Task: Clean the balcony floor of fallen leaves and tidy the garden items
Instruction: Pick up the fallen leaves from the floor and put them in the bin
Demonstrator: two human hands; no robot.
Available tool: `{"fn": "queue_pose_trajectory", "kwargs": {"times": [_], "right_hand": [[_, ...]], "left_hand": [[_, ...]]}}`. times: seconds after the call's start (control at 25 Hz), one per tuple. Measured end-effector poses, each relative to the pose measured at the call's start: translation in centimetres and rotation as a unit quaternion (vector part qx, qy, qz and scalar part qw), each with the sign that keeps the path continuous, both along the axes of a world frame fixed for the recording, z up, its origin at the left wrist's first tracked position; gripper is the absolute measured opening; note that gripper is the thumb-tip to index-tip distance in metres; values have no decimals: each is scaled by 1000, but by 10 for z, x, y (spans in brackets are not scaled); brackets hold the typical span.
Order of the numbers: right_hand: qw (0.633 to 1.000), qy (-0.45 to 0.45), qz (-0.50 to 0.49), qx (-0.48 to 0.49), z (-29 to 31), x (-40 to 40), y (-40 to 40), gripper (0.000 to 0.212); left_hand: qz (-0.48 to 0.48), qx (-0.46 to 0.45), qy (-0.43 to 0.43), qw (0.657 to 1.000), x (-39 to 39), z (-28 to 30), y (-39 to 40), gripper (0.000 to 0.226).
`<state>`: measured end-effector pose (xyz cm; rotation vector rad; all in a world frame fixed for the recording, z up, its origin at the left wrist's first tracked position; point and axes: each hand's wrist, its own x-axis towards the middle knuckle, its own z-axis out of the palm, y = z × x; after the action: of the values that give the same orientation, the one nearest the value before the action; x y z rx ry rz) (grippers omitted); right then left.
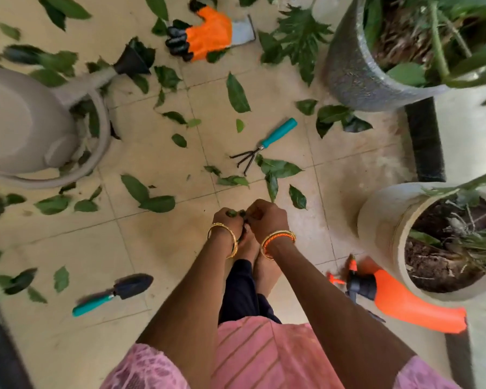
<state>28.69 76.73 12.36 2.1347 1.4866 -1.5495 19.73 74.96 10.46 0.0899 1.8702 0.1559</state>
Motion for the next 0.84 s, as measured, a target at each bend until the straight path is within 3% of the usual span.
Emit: {"fn": "queue_pose_trajectory", "kwargs": {"times": [0.28, 0.4, 0.48, 0.64, 0.84], "right_hand": [[989, 22, 146, -7, 19, -14, -13, 21], [987, 99, 52, -111, 29, -10, -18, 14], [974, 150, -11, -170, 32, -6, -21, 21], [990, 70, 98, -76, 17, -8, -21, 25], [988, -5, 152, 8, -53, -26, -16, 36]], "left_hand": [[150, 10, -28, 988, -9, 21, -28, 36], [164, 38, -9, 986, -14, 36, -47, 27], [176, 49, -2, 983, -17, 45, -53, 24], [262, 48, -77, 961, -33, 52, -58, 20], [266, 65, -73, 959, -76, 24, -73, 14]]}}
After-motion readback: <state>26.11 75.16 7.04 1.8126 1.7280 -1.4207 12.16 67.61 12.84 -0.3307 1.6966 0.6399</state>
